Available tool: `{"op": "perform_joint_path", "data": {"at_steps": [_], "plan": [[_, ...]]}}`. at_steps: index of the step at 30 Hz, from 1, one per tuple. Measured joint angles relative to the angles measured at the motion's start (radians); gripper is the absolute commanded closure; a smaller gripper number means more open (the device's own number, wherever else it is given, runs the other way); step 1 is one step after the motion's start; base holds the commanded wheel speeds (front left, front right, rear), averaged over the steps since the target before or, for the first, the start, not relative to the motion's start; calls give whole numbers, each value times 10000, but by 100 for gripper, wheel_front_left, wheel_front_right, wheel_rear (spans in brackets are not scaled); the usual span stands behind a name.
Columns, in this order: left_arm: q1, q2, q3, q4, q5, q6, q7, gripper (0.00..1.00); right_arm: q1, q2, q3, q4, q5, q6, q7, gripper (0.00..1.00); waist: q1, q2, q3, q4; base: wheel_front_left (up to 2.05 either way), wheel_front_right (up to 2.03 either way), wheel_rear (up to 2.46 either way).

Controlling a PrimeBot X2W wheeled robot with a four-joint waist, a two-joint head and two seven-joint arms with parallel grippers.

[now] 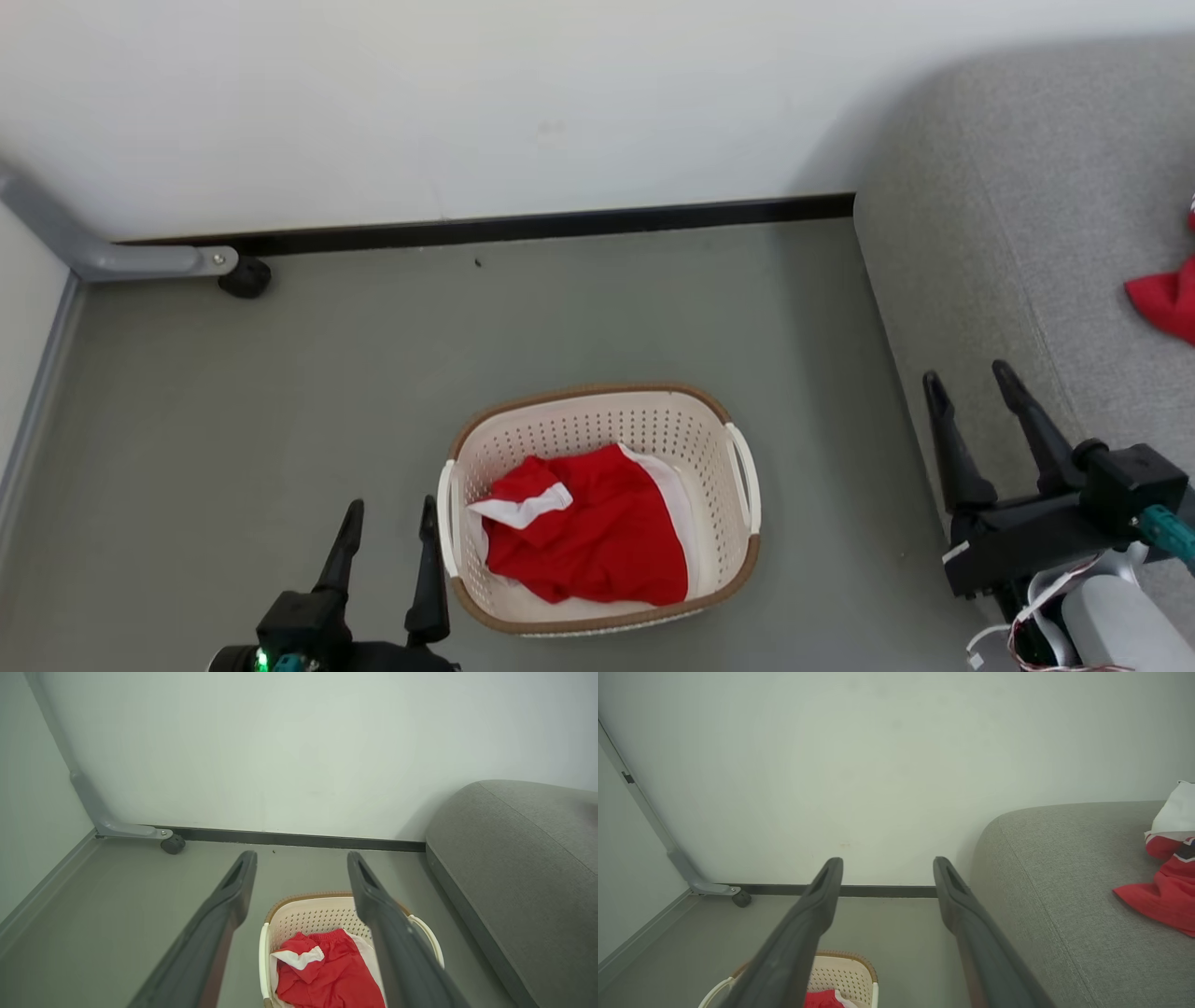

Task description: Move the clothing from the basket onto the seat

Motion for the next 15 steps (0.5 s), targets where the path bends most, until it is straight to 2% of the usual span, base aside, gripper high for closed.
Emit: {"op": "perform_joint_path", "data": {"at_steps": [15], "plan": [[-1630,-69,-1260,464,-36,-173,0,0,-1267,-13,-307,-871,-79,-81,0,0,2,1,1872,-14,0,0,0]]}}
